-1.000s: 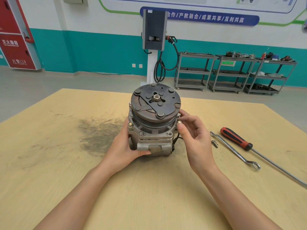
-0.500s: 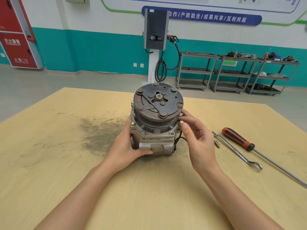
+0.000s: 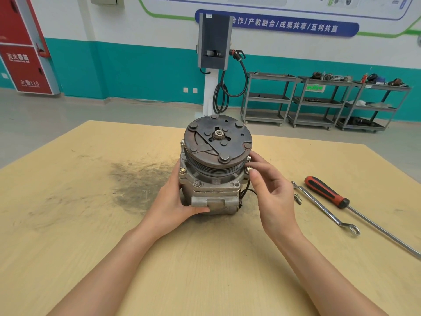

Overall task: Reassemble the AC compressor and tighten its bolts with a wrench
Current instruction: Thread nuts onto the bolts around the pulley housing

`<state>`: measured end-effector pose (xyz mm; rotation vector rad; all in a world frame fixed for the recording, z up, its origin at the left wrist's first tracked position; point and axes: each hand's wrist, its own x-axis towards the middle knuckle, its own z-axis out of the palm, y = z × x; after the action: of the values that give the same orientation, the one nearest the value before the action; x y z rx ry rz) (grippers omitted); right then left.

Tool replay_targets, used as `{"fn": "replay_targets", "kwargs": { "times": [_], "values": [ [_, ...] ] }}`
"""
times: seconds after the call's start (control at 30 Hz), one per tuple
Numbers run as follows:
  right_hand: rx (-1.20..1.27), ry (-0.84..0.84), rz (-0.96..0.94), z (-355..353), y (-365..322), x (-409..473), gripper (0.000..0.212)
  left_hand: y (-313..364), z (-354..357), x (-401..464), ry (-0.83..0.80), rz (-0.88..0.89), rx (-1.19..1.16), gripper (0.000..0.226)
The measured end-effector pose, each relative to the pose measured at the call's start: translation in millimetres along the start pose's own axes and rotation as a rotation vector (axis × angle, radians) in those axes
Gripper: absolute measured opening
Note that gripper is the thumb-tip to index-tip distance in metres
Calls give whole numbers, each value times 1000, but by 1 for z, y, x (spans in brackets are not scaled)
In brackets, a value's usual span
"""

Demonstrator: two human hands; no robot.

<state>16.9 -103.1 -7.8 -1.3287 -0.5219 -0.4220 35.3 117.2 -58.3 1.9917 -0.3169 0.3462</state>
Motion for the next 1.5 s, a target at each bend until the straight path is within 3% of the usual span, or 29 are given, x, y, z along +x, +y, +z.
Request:
{"fn": "replay_targets", "kwargs": {
  "times": [0.13, 0.4, 0.57, 0.87, 1.1, 1.3, 1.5],
  "values": [
    [67, 26, 27, 1, 2, 2, 6, -3, 0, 0, 2, 10, 11, 101],
    [6, -13, -10, 0, 0, 0, 23, -3, 0, 0, -3, 18, 5, 104],
    [33, 18, 28, 1, 2, 2, 9, -3, 0, 0, -4, 12, 5, 107],
    [-51, -19, -3, 0, 0, 0, 20, 4, 0, 0, 1, 12, -12, 111],
    [28, 29, 39, 0, 1, 3, 11, 4, 0, 0, -3, 9, -15, 110],
    [-16, -18, 5, 0, -2, 0, 25, 4, 0, 0, 0, -2, -11, 108],
    [17, 13, 44, 0, -2, 2, 12, 5, 0, -1, -6, -4, -20, 108]
  ]
}}
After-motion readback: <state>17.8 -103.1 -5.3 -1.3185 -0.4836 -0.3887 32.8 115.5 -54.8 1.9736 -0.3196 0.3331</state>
